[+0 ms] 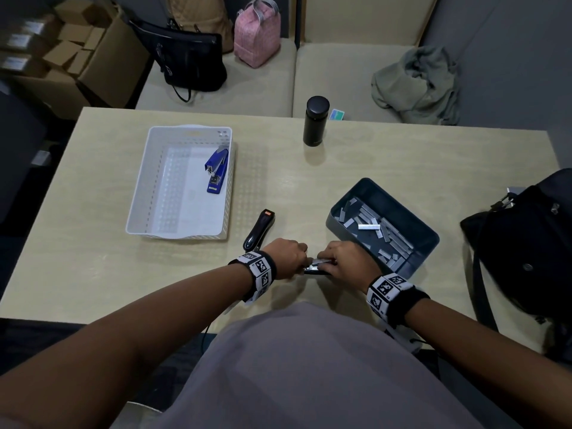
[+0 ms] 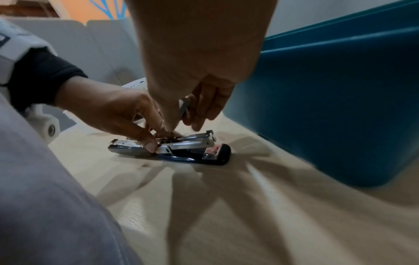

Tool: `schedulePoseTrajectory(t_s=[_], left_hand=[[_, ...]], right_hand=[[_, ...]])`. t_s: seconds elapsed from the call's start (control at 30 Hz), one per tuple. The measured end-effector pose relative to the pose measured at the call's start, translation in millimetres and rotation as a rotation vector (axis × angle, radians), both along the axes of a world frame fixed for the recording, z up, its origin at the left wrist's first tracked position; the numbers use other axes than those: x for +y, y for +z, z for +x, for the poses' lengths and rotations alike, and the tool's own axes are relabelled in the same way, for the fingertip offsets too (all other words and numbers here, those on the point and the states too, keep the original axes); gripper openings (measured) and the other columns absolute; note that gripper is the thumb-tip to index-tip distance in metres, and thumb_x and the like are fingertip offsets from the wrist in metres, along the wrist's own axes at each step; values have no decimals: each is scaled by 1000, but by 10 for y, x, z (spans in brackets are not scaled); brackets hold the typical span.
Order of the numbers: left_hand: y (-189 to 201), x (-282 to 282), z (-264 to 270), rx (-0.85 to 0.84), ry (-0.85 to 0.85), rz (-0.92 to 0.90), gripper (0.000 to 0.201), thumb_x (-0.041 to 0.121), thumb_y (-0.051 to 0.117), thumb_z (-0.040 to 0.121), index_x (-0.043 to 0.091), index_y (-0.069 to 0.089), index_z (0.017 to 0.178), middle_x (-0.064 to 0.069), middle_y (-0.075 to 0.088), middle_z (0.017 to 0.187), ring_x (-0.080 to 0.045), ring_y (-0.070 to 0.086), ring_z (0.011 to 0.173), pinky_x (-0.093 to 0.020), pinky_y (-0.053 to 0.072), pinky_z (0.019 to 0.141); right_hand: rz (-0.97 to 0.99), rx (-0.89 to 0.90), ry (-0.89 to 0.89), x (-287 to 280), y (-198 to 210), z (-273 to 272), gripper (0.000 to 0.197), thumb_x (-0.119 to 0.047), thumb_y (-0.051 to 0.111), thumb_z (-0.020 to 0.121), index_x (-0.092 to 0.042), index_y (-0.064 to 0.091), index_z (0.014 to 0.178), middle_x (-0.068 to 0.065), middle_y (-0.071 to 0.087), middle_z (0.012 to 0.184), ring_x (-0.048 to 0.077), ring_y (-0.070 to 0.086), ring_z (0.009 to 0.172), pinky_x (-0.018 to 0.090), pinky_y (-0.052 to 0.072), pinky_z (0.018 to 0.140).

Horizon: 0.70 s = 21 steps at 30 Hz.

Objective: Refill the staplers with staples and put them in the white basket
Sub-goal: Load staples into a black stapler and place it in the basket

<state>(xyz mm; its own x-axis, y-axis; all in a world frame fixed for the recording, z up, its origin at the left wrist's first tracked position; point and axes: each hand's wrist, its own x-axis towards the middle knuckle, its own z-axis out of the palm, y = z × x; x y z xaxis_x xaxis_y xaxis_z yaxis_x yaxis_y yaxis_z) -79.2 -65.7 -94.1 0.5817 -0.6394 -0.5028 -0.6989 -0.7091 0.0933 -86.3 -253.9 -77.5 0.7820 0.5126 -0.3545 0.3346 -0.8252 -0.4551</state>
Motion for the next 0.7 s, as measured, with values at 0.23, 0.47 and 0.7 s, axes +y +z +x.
schedulePoseTrajectory(t_s=[0.23, 0.47, 0.7], left_hand=[[-21, -6, 8, 5, -1, 8, 28, 26, 50, 95, 21, 59, 121, -11, 58, 107, -33, 62, 98, -35, 39, 61], [-30, -23, 9, 2, -8, 26, 29, 28, 51, 95, 21, 60, 121, -10, 58, 106, -33, 62, 95, -35, 41, 61], [-46, -19, 13, 0, -9, 28, 26, 27, 51, 95, 22, 61, 119, -10, 59, 106, -32, 63, 95, -35, 39, 61]], right_hand=[[-33, -20, 4, 43, 29, 20, 24, -25, 64, 78, -18, 76, 97, 2, 67, 91, 21, 62, 82, 31, 49, 70], [-37, -8, -17, 38, -25, 28, 20, -28, 64, 79, -18, 76, 90, -2, 68, 86, 21, 64, 75, 30, 49, 61], [-21, 9, -1, 38, -65, 24, 21, -32, 63, 82, -18, 75, 92, 1, 69, 88, 22, 64, 79, 35, 52, 66]])
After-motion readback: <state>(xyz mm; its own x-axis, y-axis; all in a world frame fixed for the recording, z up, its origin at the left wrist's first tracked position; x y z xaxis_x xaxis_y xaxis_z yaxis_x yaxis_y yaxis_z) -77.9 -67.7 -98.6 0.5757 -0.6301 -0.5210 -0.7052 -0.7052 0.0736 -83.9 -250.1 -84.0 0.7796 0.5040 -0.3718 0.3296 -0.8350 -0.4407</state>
